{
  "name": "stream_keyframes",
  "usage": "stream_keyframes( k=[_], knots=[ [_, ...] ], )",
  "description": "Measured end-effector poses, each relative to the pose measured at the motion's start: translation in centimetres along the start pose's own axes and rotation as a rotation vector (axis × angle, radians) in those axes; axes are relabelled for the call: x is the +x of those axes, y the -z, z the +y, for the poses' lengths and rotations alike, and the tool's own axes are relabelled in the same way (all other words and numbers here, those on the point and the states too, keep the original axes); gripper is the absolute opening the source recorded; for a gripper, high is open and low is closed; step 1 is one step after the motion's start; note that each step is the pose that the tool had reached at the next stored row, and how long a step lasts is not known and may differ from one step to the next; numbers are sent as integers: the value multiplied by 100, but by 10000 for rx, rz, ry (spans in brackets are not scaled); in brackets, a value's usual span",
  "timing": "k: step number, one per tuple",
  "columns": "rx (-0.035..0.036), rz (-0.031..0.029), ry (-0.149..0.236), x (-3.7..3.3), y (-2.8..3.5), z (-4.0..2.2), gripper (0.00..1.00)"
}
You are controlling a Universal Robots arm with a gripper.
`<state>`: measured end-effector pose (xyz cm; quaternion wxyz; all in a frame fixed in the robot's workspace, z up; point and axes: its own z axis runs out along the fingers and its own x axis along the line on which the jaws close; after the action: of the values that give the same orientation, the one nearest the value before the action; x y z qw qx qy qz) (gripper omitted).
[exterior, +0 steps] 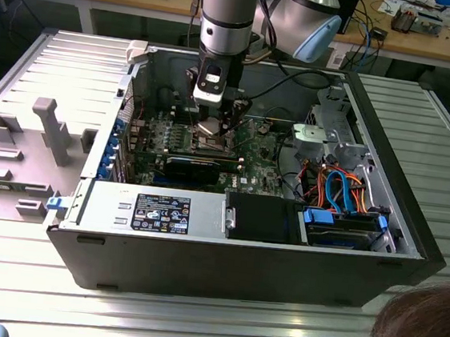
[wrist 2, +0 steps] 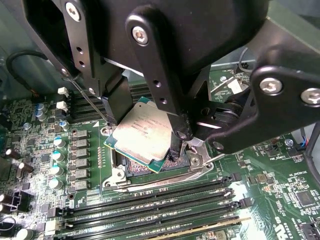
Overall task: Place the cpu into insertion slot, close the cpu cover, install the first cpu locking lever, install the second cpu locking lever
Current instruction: 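Place the cpu into insertion slot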
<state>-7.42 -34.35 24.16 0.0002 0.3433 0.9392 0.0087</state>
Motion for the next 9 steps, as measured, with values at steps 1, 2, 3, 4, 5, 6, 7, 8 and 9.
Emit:
stream_keyframes(
  k=[1,2,3,4,5,6,7,8,9],
  knots=[
    [0,0,-15,0,-1,0,54],
    [0,0,-28,0,-2,0,54],
    [0,-1,-46,0,-4,0,54],
    [0,-1,-68,0,-5,0,54],
    [0,-2,-85,0,-6,0,54],
    [1,-2,-106,0,-7,0,54],
    [1,-3,-121,0,-8,0,54],
    [2,-4,-145,0,-10,0,54],
    [3,-6,-165,0,-11,0,54]
  ],
)
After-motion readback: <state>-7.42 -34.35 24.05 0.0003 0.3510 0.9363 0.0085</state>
